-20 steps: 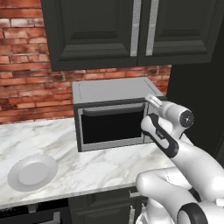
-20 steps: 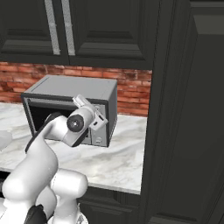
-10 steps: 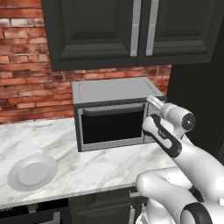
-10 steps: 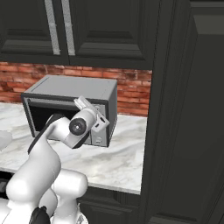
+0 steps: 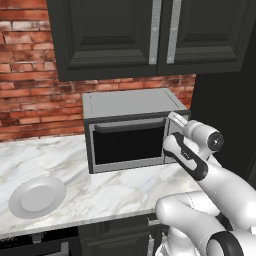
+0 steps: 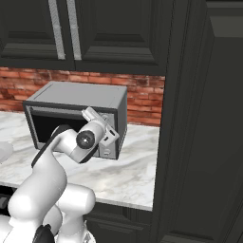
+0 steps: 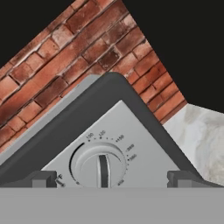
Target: Pull the toaster oven rack outwards. Pick up the baguette from the plate and place it on the toaster oven rack. Close the toaster oven door fully and set the temperature to the lowest setting.
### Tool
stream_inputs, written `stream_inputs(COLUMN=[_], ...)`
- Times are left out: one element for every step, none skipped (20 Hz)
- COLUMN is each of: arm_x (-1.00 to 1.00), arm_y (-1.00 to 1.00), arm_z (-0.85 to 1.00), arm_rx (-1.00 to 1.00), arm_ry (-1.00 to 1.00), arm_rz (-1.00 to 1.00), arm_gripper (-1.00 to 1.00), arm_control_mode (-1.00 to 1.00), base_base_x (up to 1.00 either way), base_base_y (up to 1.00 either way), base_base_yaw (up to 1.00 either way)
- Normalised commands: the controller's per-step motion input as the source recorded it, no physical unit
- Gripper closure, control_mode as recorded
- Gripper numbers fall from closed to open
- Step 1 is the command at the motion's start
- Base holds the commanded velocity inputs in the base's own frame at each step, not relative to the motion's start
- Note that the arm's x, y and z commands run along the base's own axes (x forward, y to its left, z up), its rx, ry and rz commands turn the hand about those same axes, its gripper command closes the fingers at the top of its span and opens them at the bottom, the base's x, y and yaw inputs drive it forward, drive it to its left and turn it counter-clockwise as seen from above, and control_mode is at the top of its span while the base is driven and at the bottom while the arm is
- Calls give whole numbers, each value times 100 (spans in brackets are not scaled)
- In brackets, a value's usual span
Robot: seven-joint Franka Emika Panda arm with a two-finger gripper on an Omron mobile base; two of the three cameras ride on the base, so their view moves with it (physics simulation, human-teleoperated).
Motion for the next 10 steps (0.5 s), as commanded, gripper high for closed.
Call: stream_inputs(arm_x=[0, 0, 0, 0, 0, 0, 3, 2, 8, 12], arm_y=[0, 2, 1, 0, 0, 0, 0, 1, 0, 0], arm_z=[0, 0, 0, 0, 0, 0, 0, -1, -4, 0], arm_rx=[0, 0, 0, 0, 0, 0, 0, 0, 0, 0], arm_ry=[0, 0, 0, 0, 0, 0, 0, 0, 0, 0], arm_rz=[0, 0, 0, 0, 0, 0, 0, 1, 6, 8], arm_gripper=[-100, -100, -100, -100, -100, -100, -100, -100, -100, -100], arm_control_mode=[-100, -100, -100, -100, -100, -100, -100, -100, -100, -100], base_base_x=[0, 0, 0, 0, 0, 0, 0, 0, 0, 0], base_base_y=[0, 0, 0, 0, 0, 0, 0, 0, 0, 0], base_base_yaw=[0, 0, 0, 0, 0, 0, 0, 0, 0, 0])
